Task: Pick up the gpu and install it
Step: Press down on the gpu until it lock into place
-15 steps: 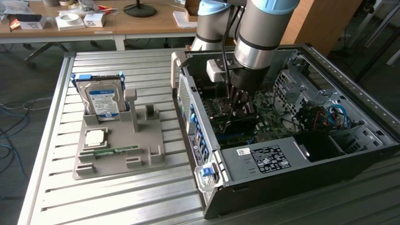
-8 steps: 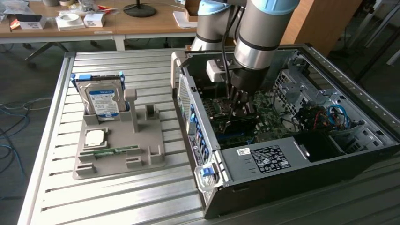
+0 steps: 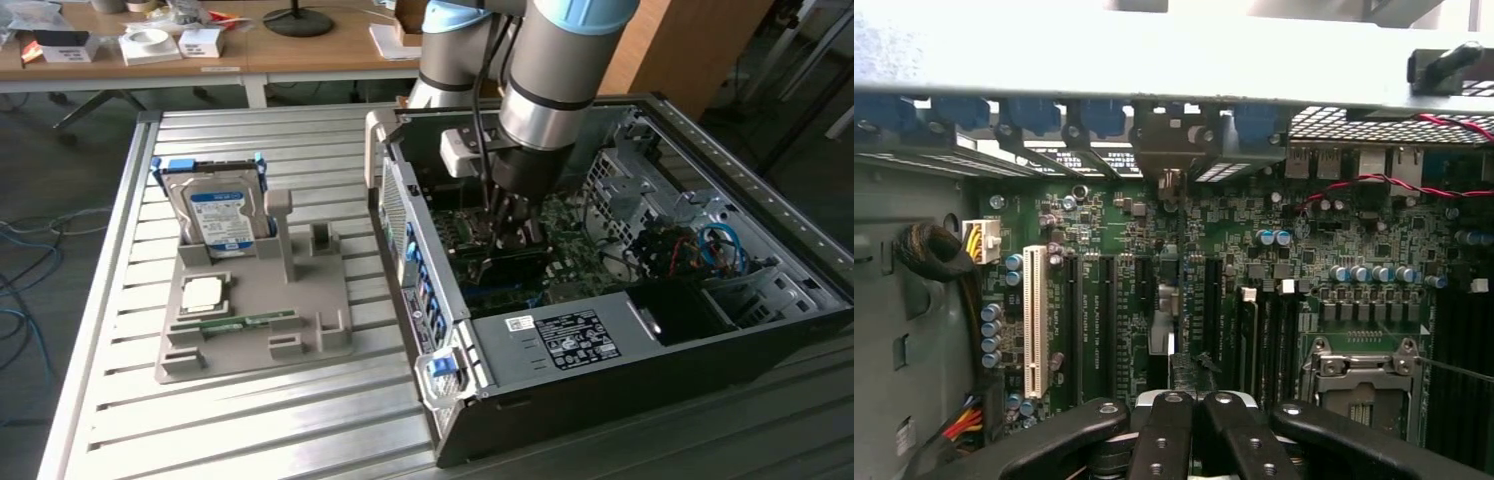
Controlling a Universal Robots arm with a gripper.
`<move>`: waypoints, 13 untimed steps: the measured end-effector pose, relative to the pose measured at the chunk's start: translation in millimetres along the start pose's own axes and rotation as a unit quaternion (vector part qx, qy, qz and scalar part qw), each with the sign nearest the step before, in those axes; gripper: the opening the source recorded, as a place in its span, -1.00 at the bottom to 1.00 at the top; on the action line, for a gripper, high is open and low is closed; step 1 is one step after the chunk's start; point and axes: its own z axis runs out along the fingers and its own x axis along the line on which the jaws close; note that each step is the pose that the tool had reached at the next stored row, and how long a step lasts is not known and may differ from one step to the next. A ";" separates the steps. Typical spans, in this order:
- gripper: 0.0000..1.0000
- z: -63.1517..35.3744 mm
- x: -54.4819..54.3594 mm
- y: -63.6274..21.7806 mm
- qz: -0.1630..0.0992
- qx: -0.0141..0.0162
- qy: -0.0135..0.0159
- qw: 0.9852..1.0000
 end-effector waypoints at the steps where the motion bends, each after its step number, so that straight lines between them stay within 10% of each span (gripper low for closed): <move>1: -0.79 0.1 -1.0 0.0 0.000 0.000 0.000 1.000; 13: -0.79 -1.4 -3.8 0.0 0.000 0.000 0.000 1.000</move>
